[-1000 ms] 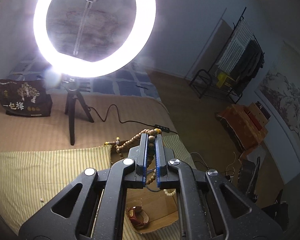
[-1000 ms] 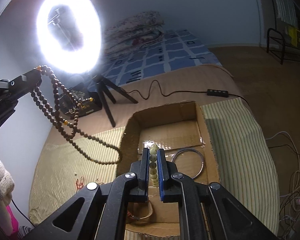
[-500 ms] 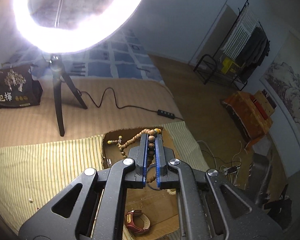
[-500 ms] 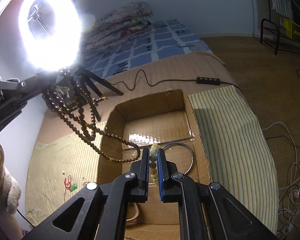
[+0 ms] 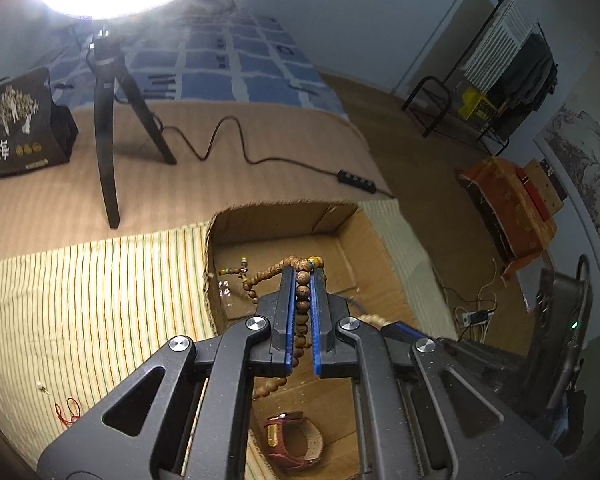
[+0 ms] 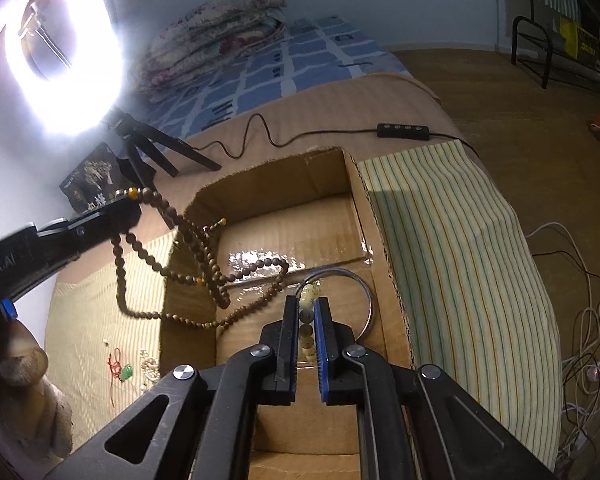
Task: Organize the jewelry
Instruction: 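Carry both bead strands over the box and release them inside, then move the left tool to the green jade pendant while the right tool moves to the pearl necklace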
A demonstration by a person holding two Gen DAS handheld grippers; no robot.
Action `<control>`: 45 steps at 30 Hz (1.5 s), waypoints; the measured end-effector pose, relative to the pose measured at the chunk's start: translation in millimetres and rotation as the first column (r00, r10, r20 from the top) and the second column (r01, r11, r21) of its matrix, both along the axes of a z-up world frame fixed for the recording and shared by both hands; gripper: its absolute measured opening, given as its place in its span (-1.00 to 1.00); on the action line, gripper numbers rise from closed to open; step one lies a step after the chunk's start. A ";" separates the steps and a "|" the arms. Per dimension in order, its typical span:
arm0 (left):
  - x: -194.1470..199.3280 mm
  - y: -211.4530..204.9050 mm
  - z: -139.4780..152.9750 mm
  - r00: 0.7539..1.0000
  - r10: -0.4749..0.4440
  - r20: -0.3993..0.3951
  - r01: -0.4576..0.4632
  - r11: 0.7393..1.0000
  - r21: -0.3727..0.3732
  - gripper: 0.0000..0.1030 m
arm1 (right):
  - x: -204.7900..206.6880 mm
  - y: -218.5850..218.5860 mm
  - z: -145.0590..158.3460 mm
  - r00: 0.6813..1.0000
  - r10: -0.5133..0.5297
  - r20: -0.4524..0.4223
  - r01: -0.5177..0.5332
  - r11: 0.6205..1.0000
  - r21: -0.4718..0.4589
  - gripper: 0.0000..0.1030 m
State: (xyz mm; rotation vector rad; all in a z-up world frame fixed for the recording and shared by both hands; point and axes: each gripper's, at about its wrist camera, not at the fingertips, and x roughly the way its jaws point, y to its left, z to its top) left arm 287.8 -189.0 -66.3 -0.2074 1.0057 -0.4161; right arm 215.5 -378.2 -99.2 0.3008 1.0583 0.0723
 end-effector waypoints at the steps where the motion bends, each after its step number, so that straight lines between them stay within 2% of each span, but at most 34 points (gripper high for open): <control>1: -0.3 0.4 -3.7 1.000 -0.001 -0.006 0.001 1.000 0.006 -0.92 | 0.6 -0.1 -2.1 1.000 -0.002 -0.007 0.002 1.000 -0.005 -0.90; 16: 3.3 -1.8 -31.3 0.999 -0.018 -0.049 0.021 0.998 0.061 -0.92 | 6.0 -5.1 -16.8 0.998 -0.021 -0.057 0.019 0.999 -0.033 -0.87; 20: 4.0 -3.4 -33.1 0.998 -0.024 -0.052 0.027 0.997 0.068 -0.91 | 6.4 -5.9 -16.4 0.998 -0.030 -0.053 0.028 0.999 -0.043 -0.54; 21: 4.0 -3.4 -33.5 0.998 -0.024 -0.053 0.028 0.997 0.068 -0.77 | 6.4 -6.4 -16.3 0.998 -0.029 -0.054 0.027 0.999 -0.044 -0.52; 22: 3.9 -3.0 -33.9 0.998 -0.024 -0.056 0.028 0.997 0.067 -0.49 | 6.3 -6.5 -16.2 0.998 -0.031 -0.054 0.028 0.999 -0.047 -0.44; 23: 4.4 -2.4 -34.2 0.998 -0.022 -0.056 0.026 0.998 0.063 -0.40 | 6.2 -6.7 -16.1 0.998 -0.032 -0.053 0.029 0.998 -0.051 -0.39; 25: 4.0 -0.5 -33.4 0.998 -0.018 -0.054 0.022 0.998 0.063 -0.39 | 6.2 -6.7 -15.7 0.998 -0.033 -0.054 0.030 0.998 -0.058 -0.34; 29: 2.0 4.6 -31.2 0.999 -0.013 -0.045 0.016 0.998 0.068 -0.39 | 6.1 -5.7 -13.3 0.998 -0.038 -0.044 0.034 0.997 -0.069 0.05; 35: -2.9 18.0 -25.8 1.000 0.004 -0.029 -0.002 0.997 0.080 -0.39 | 6.3 -2.1 -10.1 0.999 -0.024 -0.033 0.021 0.998 -0.067 0.30; 39: -8.4 30.4 -19.5 1.000 0.015 -0.007 -0.014 0.996 0.089 -0.39 | 5.5 1.7 -7.8 1.000 -0.017 -0.026 0.015 0.997 -0.081 0.40; 45: -16.5 62.3 -11.8 0.999 0.046 0.028 -0.049 0.992 0.120 -0.38 | 1.5 8.2 5.1 1.000 -0.003 0.030 0.005 0.998 -0.063 0.59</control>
